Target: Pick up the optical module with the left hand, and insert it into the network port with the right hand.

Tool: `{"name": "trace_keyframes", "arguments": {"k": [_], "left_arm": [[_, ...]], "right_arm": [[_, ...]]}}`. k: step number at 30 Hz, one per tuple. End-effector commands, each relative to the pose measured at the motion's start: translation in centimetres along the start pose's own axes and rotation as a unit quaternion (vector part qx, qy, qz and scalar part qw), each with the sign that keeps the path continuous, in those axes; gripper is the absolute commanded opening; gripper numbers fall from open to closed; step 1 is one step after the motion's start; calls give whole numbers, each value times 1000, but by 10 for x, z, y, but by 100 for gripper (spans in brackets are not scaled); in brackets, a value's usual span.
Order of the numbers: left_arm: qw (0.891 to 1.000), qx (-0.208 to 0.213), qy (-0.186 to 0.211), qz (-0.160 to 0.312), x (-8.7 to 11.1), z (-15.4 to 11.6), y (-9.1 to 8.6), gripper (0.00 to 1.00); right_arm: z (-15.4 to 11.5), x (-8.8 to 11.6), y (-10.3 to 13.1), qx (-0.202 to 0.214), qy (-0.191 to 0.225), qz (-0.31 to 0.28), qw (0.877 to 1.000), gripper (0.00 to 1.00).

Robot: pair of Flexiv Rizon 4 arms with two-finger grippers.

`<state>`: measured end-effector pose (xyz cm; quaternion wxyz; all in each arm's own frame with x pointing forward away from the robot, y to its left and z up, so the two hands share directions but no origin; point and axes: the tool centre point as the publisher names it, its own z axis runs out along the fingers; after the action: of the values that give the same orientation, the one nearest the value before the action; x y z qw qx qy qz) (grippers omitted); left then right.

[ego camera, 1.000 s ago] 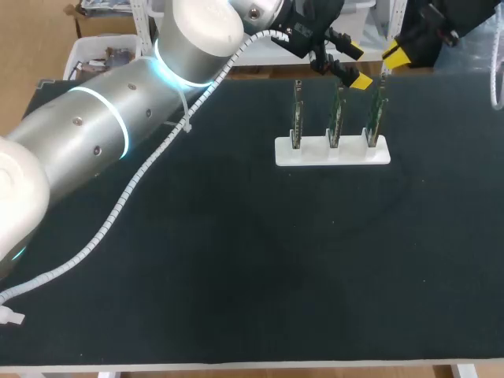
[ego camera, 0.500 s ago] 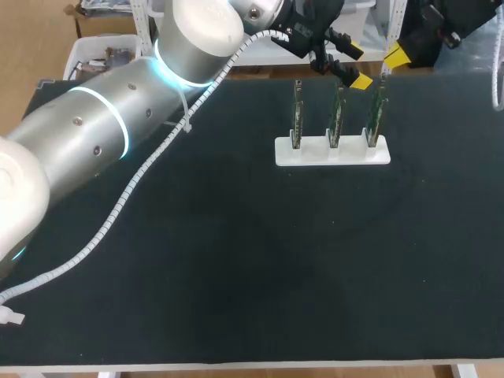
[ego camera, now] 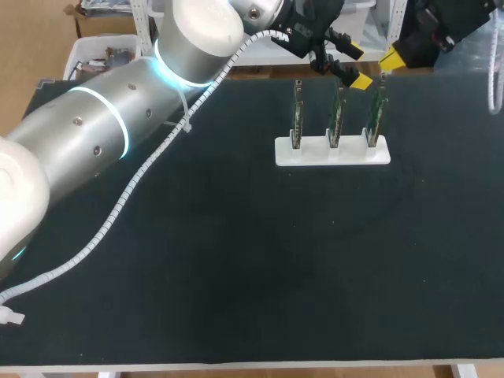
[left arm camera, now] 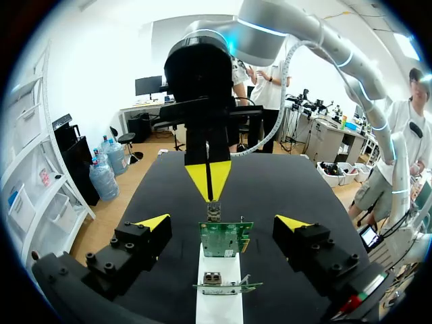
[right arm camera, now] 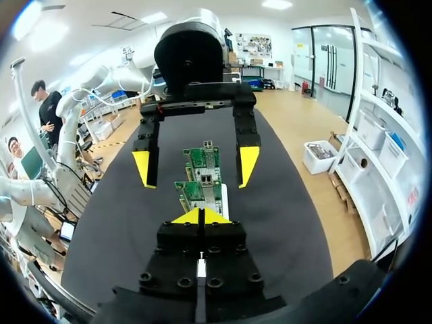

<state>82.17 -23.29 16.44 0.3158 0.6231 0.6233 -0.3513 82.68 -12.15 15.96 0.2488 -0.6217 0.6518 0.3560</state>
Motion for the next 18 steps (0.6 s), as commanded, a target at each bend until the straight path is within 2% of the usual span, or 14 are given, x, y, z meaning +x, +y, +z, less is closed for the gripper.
{"name": "trace_keyframes", "arguments": {"k": [1,18], "left_arm": [[982,187,3,1,-2,2,10,100],[982,187,3,1,-2,2,10,100]], "right_arm": [[1,1,-12,-80,0,2,997,0],[8,10,-16,-93,10,15,996,0]]}}
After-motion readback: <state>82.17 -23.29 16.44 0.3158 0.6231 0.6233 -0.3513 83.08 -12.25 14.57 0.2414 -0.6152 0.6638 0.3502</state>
